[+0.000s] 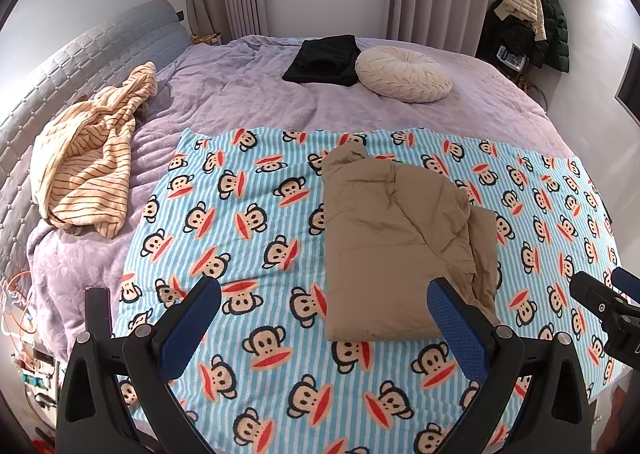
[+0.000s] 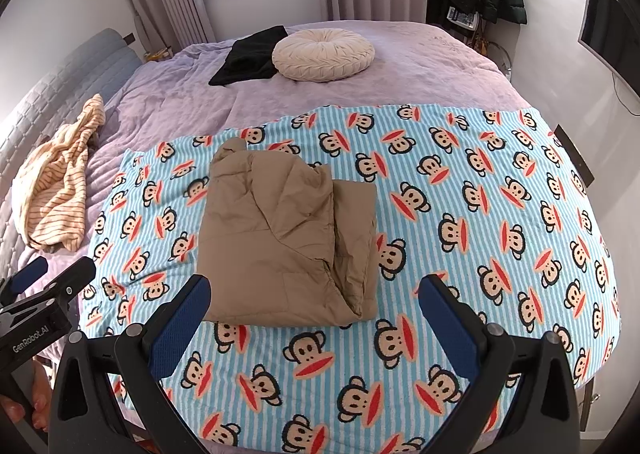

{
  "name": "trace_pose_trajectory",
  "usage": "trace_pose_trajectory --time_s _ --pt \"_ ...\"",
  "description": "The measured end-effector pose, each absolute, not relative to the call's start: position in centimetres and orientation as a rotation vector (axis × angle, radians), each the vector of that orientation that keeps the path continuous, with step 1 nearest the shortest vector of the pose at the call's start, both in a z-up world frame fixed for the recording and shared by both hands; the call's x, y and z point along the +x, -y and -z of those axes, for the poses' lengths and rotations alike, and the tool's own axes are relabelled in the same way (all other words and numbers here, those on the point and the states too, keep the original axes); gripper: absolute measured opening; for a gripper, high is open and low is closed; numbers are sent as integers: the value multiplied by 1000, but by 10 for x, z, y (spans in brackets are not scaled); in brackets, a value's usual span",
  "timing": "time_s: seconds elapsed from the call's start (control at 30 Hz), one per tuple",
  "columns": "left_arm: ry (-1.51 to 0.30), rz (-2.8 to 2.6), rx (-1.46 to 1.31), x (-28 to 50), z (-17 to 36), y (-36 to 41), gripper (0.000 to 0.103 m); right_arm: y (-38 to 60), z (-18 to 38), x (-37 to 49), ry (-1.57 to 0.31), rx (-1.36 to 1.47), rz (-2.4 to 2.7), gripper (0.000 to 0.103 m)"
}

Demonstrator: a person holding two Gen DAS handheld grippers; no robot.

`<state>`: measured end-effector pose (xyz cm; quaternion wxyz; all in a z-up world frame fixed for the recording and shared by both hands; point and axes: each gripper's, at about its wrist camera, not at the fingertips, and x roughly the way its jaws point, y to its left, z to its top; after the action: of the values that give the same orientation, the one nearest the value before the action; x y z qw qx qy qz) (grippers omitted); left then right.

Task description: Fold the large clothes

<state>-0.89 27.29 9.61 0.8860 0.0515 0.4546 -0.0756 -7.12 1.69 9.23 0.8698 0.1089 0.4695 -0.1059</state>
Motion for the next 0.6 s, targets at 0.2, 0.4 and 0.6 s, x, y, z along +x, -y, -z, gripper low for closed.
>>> trace_pose_trajectory --time_s 0.2,0.4,0.6 --pt "-941 157 102 -10 -98 -274 103 -16 -93 -71 -983 228 222 103" --pt "-938 155 101 -11 -100 -272 103 -17 -92 -71 -983 227 221 103" --pt "-939 150 95 -8 -101 -272 103 -17 -92 -71 -984 227 221 103"
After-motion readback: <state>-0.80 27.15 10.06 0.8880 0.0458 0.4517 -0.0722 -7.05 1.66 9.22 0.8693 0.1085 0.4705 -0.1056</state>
